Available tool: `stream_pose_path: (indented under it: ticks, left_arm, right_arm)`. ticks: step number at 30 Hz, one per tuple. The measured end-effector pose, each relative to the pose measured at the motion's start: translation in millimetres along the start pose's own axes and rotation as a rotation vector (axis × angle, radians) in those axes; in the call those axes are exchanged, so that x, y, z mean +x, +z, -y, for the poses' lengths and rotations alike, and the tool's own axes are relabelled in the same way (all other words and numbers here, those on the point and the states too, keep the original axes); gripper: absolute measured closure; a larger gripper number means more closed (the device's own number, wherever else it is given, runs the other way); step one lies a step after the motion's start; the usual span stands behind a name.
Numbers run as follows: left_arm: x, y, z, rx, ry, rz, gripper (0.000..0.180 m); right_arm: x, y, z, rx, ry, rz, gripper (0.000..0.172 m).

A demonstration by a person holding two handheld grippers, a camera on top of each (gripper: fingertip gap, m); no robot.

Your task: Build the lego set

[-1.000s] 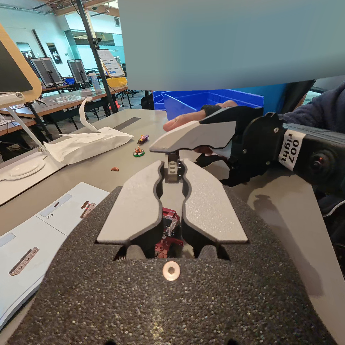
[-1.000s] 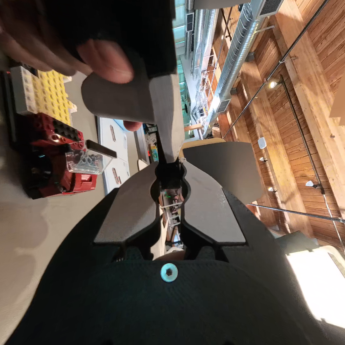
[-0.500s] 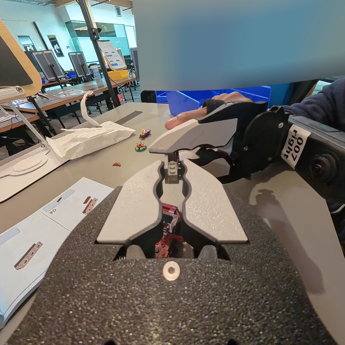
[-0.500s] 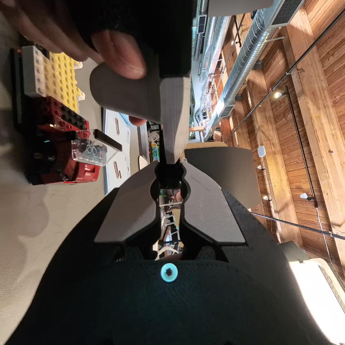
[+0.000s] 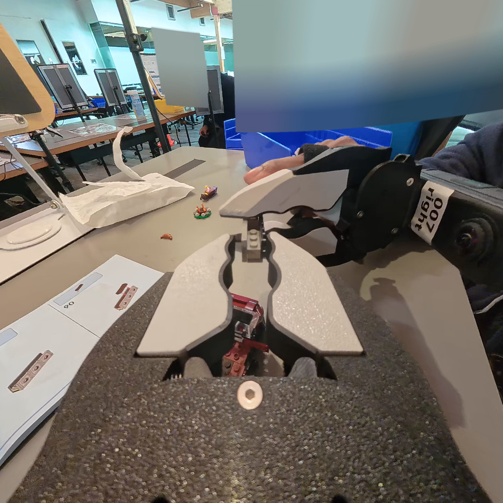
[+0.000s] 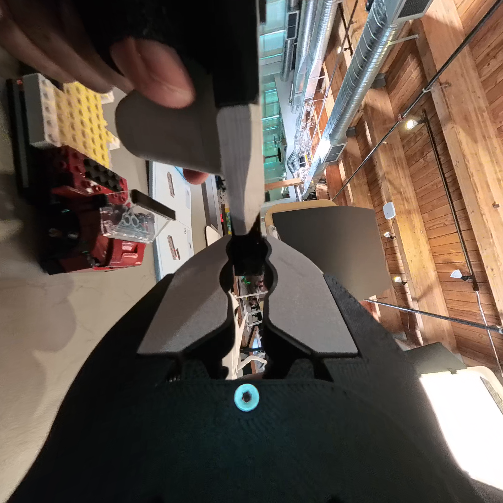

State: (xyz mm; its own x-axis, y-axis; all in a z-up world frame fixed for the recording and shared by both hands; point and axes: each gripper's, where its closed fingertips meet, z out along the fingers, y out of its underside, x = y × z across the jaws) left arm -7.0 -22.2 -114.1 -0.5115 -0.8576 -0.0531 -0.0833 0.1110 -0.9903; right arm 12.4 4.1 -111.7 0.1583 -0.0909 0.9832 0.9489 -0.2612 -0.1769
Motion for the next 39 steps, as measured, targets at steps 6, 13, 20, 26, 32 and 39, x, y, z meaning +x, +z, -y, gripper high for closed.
stream_pose_path:
  ticks: [6, 13, 20, 26, 32, 39]
  left_arm:
    - [2, 2, -4, -0.005, 0.006, -0.008, 0.164]
    - [1, 2, -4, 0.022, 0.002, -0.007, 0.164]
    - [-4, 1, -4, 0.036, -0.046, -0.006, 0.164]
    - [-13, -1, -3, 0.043, -0.058, 0.022, 0.165]
    - [-8, -2, -3, 0.042, -0.056, 0.002, 0.165]
    - [7, -1, 0, 0.060, -0.051, -0.053, 0.165]
  right_arm:
    - [2, 0, -3, -0.007, 0.018, 0.001, 0.155]
    - [2, 0, -3, 0.003, 0.014, -0.015, 0.154]
    - [4, -1, -7, 0.012, 0.028, 0.002, 0.147]
    - [3, -27, -56, -0.186, 0.014, 0.171, 0.143]
    - [-17, -121, -113, -0.367, 0.620, 0.535, 0.150]
    - [-76, -183, -86, -0.392, 0.795, 0.915, 0.150]
